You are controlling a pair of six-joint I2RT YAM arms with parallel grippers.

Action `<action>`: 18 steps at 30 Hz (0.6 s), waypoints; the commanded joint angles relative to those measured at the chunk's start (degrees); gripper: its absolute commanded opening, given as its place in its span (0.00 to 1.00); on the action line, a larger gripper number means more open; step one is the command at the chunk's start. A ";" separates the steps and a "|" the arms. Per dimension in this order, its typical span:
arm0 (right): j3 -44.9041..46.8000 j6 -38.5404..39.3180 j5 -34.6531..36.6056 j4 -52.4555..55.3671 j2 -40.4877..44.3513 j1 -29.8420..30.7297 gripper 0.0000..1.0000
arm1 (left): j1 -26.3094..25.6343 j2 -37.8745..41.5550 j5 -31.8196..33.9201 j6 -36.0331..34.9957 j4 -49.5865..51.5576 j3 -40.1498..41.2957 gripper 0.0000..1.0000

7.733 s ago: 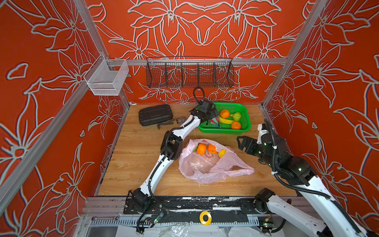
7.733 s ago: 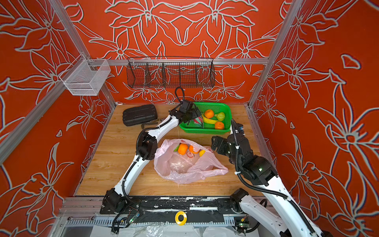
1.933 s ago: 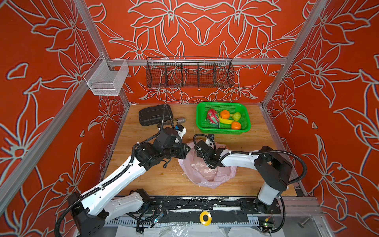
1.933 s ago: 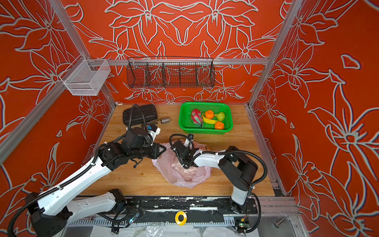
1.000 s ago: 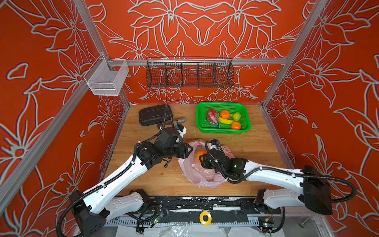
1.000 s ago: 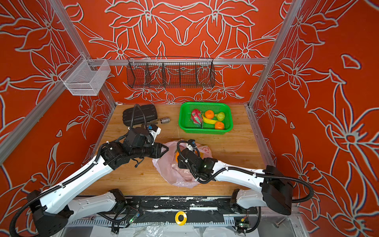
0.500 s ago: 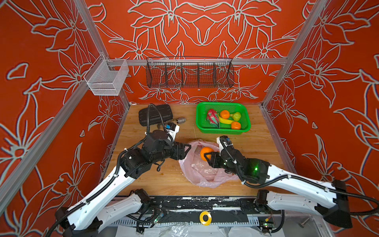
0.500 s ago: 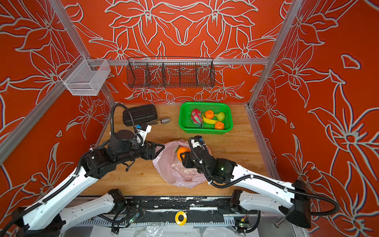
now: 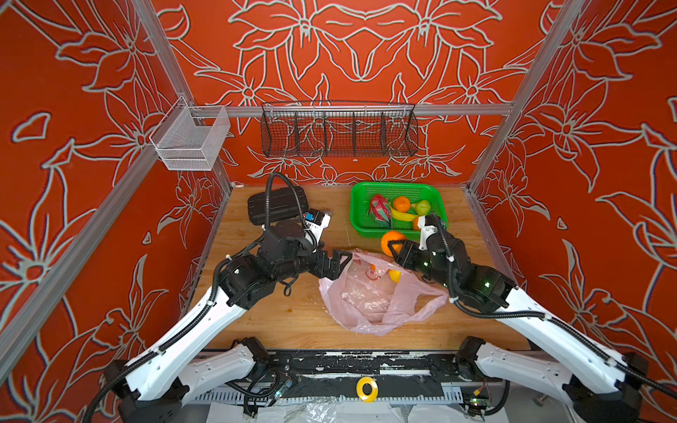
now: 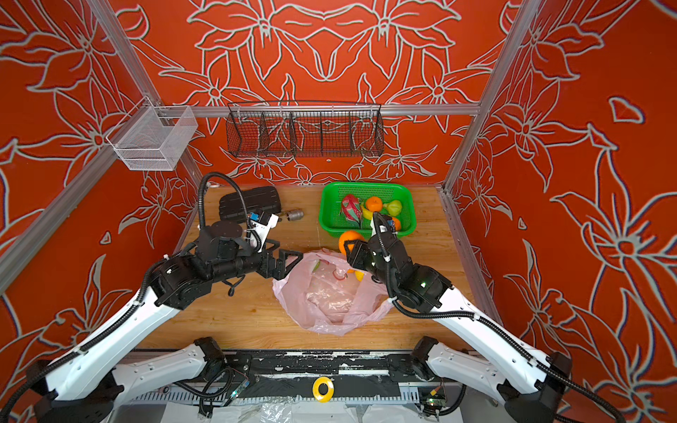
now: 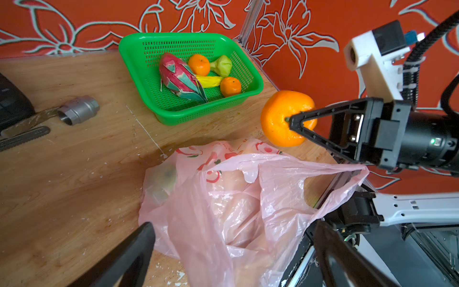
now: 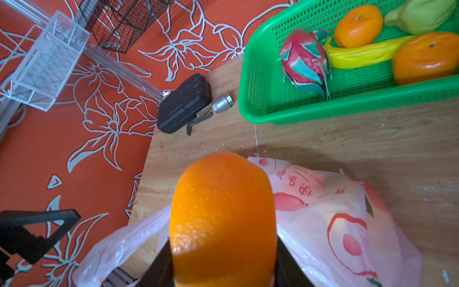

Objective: Untie the knot of the plastic bag and take out the fruit
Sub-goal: Pick up the fruit from the plastic bag, then place the fruit in the basket.

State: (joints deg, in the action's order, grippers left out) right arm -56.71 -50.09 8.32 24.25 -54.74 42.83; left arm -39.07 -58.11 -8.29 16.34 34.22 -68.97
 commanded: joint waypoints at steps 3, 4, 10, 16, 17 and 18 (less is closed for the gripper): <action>-3.85 1.67 -10.80 -2.09 -3.20 -7.30 0.41 | -0.13 -5.61 -0.19 -3.57 -1.43 -4.12 1.00; -4.50 1.85 -12.32 -2.39 -4.15 -8.53 0.41 | -0.15 -6.51 0.51 -3.88 -1.28 -4.54 1.00; -9.15 3.71 -19.35 -4.08 -11.99 -13.97 0.41 | -0.08 -10.44 4.20 -3.35 -0.53 -4.94 1.00; -14.54 7.15 -20.12 -4.35 -21.42 -15.92 0.40 | 0.11 -12.76 4.34 -2.07 -0.74 -1.03 1.00; -15.41 7.72 -19.13 -3.93 -22.99 -15.93 0.40 | 0.13 -13.14 4.05 -1.65 -0.80 -0.32 1.00; -16.14 8.43 -18.18 -3.71 -24.22 -15.93 0.40 | 0.17 -13.40 3.64 -1.21 -0.94 0.46 0.99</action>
State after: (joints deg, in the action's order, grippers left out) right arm -70.15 -44.60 -10.11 20.93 -76.84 27.07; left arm -39.05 -70.35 -4.71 14.33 33.32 -70.13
